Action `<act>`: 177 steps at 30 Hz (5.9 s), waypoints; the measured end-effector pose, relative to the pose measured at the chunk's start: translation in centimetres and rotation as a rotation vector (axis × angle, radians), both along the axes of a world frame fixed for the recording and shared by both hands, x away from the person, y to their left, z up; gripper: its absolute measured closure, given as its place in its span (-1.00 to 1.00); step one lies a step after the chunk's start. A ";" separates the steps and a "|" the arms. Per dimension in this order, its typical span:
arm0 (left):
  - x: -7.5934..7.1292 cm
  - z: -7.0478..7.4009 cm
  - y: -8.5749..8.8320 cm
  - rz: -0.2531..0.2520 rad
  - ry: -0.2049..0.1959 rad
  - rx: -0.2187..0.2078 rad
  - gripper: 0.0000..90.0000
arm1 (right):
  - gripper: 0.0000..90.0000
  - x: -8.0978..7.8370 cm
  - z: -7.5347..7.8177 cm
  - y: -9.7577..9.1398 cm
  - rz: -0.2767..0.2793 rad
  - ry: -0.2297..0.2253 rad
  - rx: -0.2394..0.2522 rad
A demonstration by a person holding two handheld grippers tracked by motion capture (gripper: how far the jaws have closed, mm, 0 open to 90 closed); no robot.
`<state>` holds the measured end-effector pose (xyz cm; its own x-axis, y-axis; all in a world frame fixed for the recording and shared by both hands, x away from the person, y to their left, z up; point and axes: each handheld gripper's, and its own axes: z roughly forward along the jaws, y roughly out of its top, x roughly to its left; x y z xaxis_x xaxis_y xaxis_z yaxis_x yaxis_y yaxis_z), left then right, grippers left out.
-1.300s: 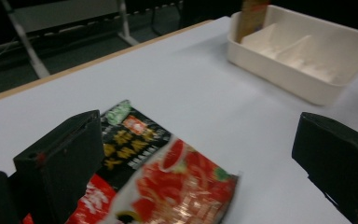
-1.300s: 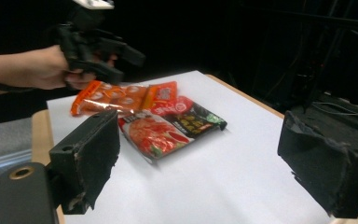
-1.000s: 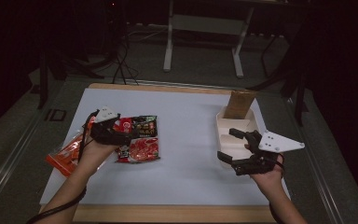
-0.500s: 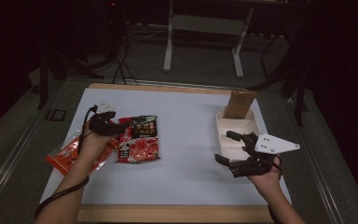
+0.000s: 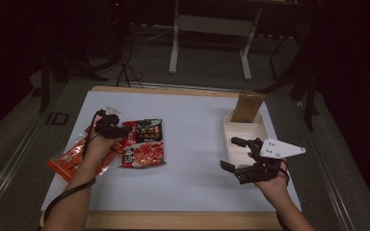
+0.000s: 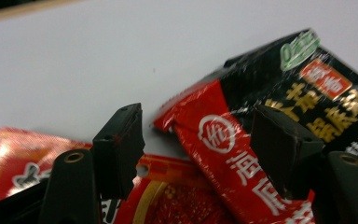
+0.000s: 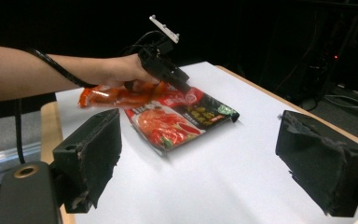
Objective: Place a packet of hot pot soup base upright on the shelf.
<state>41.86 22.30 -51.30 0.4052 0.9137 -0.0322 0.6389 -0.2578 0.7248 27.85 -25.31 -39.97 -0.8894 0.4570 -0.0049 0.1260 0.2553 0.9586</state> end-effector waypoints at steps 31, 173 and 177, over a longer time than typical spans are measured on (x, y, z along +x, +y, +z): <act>1.7 -0.9 -3.6 0.062 0.180 0.066 0.79 | -0.68 0.2 -0.1 0.1 0.005 0.017 -0.012; -12.5 11.3 -12.7 -0.390 -0.504 -0.431 -0.94 | 0.74 1.1 4.8 1.8 -0.151 -0.015 0.067; -13.2 10.8 -11.7 -0.384 -0.488 -0.443 -0.94 | 0.74 1.3 5.4 1.1 -0.171 -0.025 0.073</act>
